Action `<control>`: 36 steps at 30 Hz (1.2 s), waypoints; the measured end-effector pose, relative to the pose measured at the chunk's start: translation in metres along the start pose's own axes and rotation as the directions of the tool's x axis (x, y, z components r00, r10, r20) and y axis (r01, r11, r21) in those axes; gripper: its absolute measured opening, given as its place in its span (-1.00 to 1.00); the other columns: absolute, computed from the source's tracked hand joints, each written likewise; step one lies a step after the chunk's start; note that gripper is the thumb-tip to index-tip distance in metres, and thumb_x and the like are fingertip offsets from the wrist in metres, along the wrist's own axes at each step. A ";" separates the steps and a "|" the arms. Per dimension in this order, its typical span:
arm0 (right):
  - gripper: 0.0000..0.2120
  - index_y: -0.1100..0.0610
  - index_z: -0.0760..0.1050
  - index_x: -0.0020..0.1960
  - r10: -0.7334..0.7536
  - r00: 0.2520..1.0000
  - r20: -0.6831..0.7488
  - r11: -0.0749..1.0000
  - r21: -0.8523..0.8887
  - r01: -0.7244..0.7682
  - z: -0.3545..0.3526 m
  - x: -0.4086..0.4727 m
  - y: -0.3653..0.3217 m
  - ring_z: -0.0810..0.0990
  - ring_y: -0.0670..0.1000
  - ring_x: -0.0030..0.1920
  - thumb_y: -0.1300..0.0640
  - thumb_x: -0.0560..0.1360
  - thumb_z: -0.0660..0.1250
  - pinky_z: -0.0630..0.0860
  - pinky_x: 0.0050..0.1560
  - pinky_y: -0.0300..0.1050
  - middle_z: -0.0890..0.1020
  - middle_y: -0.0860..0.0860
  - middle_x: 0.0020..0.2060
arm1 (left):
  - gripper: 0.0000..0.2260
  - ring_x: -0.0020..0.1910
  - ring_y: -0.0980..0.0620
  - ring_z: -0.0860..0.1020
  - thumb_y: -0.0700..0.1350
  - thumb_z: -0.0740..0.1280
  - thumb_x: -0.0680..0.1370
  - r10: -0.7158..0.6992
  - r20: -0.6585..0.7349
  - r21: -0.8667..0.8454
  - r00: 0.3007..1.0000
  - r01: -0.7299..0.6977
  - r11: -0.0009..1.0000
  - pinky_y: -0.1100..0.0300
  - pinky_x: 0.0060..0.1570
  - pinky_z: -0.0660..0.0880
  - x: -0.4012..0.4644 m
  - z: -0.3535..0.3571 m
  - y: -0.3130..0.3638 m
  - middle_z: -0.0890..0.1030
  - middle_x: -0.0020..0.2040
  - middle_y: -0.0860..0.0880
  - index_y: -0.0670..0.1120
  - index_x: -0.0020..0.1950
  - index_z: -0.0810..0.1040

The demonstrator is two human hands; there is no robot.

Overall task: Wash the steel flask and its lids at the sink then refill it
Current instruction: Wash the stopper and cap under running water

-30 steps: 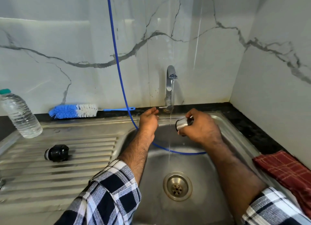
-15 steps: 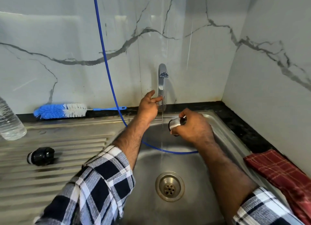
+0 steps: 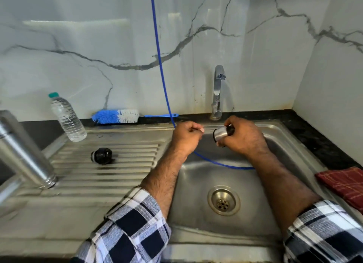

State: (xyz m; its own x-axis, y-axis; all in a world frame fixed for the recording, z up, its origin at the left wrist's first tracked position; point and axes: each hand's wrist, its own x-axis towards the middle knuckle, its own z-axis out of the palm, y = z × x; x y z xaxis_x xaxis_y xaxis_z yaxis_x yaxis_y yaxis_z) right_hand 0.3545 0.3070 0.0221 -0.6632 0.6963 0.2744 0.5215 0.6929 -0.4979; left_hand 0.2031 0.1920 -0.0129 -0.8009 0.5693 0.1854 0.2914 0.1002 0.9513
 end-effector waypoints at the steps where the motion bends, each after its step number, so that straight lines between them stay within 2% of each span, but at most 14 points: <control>1: -0.37 -0.03 0.56 0.26 -0.008 1.000 0.003 1.000 -0.001 0.008 0.002 -0.001 -0.001 0.59 0.05 -0.01 -0.09 0.26 0.70 0.53 -0.02 -0.09 0.66 0.00 0.04 | -0.79 -0.25 0.03 0.65 -0.26 0.46 0.51 0.031 -0.019 0.046 0.999 -0.030 0.999 0.12 -0.11 0.60 -0.005 -0.004 -0.008 0.75 -0.21 -0.07 0.02 -0.24 0.67; 3: -0.36 -0.03 0.56 0.26 -0.024 1.000 0.004 1.000 -0.003 0.024 0.005 0.000 -0.001 0.59 0.06 0.01 -0.08 0.26 0.70 0.53 0.00 -0.09 0.66 0.02 0.07 | -0.82 -0.26 0.09 0.66 -0.21 0.49 0.50 0.088 -0.030 0.165 0.996 -0.082 0.983 0.17 -0.05 0.62 -0.010 -0.009 -0.021 0.72 -0.27 0.07 0.05 -0.24 0.68; 5: -0.35 -0.04 0.56 0.29 -0.038 0.999 0.011 0.999 -0.006 0.038 0.006 -0.001 -0.001 0.62 0.09 0.06 -0.06 0.26 0.70 0.57 0.06 -0.07 0.67 0.03 0.10 | -0.81 -0.25 0.15 0.65 -0.20 0.54 0.52 0.118 -0.006 0.248 0.993 -0.113 0.962 0.25 -0.03 0.61 -0.011 -0.015 -0.023 0.70 -0.25 0.12 0.08 -0.20 0.68; 8: -0.36 -0.04 0.57 0.31 -0.061 0.998 0.005 0.998 0.001 0.061 0.004 -0.001 -0.001 0.63 0.09 0.10 -0.03 0.29 0.70 0.58 0.11 -0.06 0.66 0.03 0.12 | -0.78 -0.23 0.19 0.65 -0.21 0.54 0.54 0.150 -0.023 0.233 0.988 -0.141 0.962 0.27 -0.03 0.61 -0.006 -0.021 -0.018 0.69 -0.24 0.16 0.11 -0.18 0.67; 11: -0.38 -0.04 0.58 0.29 -0.071 0.997 -0.024 0.997 0.006 0.071 0.003 0.000 -0.003 0.62 0.07 0.09 -0.01 0.29 0.70 0.54 0.07 -0.10 0.63 0.01 0.11 | -0.83 -0.22 0.21 0.64 -0.22 0.52 0.55 0.200 -0.047 0.223 0.979 -0.184 0.957 0.26 -0.03 0.62 -0.003 -0.020 -0.016 0.70 -0.23 0.14 0.06 -0.12 0.71; 17: -0.39 -0.03 0.58 0.29 -0.105 0.991 -0.079 0.994 0.034 0.108 0.004 -0.004 -0.008 0.62 0.05 0.08 0.03 0.30 0.70 0.61 0.13 -0.03 0.63 0.00 0.13 | -0.94 -0.16 0.09 0.69 -0.19 0.52 0.56 0.244 0.020 0.228 0.970 -0.242 0.943 0.20 -0.06 0.66 -0.008 -0.013 -0.014 0.73 -0.17 0.09 -0.04 -0.03 0.75; 20: -0.38 0.00 0.58 0.32 -0.129 0.976 -0.175 0.989 0.055 0.140 0.003 -0.005 -0.009 0.62 0.08 0.11 0.05 0.30 0.68 0.56 0.13 -0.09 0.63 0.04 0.14 | -0.95 -0.16 0.13 0.68 -0.18 0.51 0.57 0.249 0.003 0.233 0.969 -0.242 0.942 0.21 -0.05 0.66 -0.007 -0.015 -0.013 0.72 -0.18 0.10 -0.03 -0.03 0.75; 24: -0.41 0.04 0.59 0.31 -0.163 0.910 -0.382 0.966 0.127 0.226 0.005 -0.006 -0.010 0.61 0.06 0.08 0.06 0.31 0.65 0.49 0.08 -0.15 0.62 0.06 0.13 | -0.95 -0.16 0.12 0.68 -0.16 0.51 0.57 0.247 -0.012 0.232 0.969 -0.237 0.943 0.18 -0.05 0.67 -0.007 -0.016 -0.013 0.72 -0.19 0.10 -0.01 -0.05 0.74; 26: -0.39 0.02 0.60 0.32 -0.166 0.931 -0.325 0.969 0.121 0.215 0.007 -0.006 -0.009 0.60 0.04 0.09 0.06 0.30 0.66 0.48 0.09 -0.16 0.62 0.06 0.14 | -0.94 -0.16 0.13 0.68 -0.16 0.51 0.57 0.248 -0.003 0.235 0.969 -0.240 0.942 0.18 -0.05 0.67 -0.008 -0.015 -0.012 0.71 -0.19 0.12 0.00 -0.06 0.74; 29: -0.34 -0.02 0.59 0.36 -0.144 0.989 -0.039 0.988 0.052 0.146 0.017 -0.004 -0.005 0.63 0.06 0.13 0.08 0.29 0.69 0.59 0.17 -0.06 0.62 0.03 0.17 | -0.92 -0.16 0.13 0.69 -0.16 0.52 0.57 0.243 0.023 0.250 0.970 -0.241 0.938 0.17 -0.05 0.68 -0.009 -0.015 -0.015 0.71 -0.19 0.12 0.02 -0.07 0.73; 31: -0.33 -0.02 0.59 0.37 -0.133 0.991 -0.001 0.989 0.062 0.132 0.019 -0.004 -0.005 0.63 0.07 0.15 0.10 0.30 0.69 0.60 0.20 -0.06 0.62 0.02 0.18 | -0.93 -0.18 0.22 0.67 -0.17 0.53 0.56 0.238 0.029 0.246 0.971 -0.238 0.940 0.22 -0.06 0.67 -0.008 -0.015 -0.016 0.71 -0.18 0.14 0.01 -0.04 0.74; 34: -0.37 0.01 0.60 0.35 -0.159 0.958 -0.239 0.975 0.114 0.191 0.012 -0.003 -0.009 0.62 0.04 0.11 0.09 0.31 0.67 0.50 0.15 -0.17 0.63 0.05 0.16 | -0.89 -0.22 0.37 0.59 -0.23 0.51 0.56 0.277 -0.005 0.239 0.961 -0.268 0.933 0.44 -0.10 0.57 -0.009 -0.015 -0.012 0.67 -0.17 0.17 -0.05 0.04 0.74; 36: -0.38 0.02 0.61 0.34 -0.170 0.942 -0.289 0.966 0.142 0.218 0.012 -0.003 -0.010 0.61 0.03 0.09 0.10 0.30 0.67 0.52 0.12 -0.16 0.64 0.05 0.13 | -0.87 -0.21 0.34 0.60 -0.26 0.51 0.55 0.306 -0.014 0.232 0.952 -0.295 0.927 0.45 -0.09 0.56 -0.009 -0.015 -0.012 0.69 -0.15 0.12 -0.08 0.06 0.74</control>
State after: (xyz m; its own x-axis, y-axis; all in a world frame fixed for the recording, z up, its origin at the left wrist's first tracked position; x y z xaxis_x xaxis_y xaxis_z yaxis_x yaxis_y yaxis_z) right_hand 0.3450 0.2963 0.0165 -0.5582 0.5921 0.5812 0.2830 0.7943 -0.5375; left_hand 0.1987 0.1738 -0.0221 -0.6801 0.5615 0.4714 0.6277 0.1139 0.7700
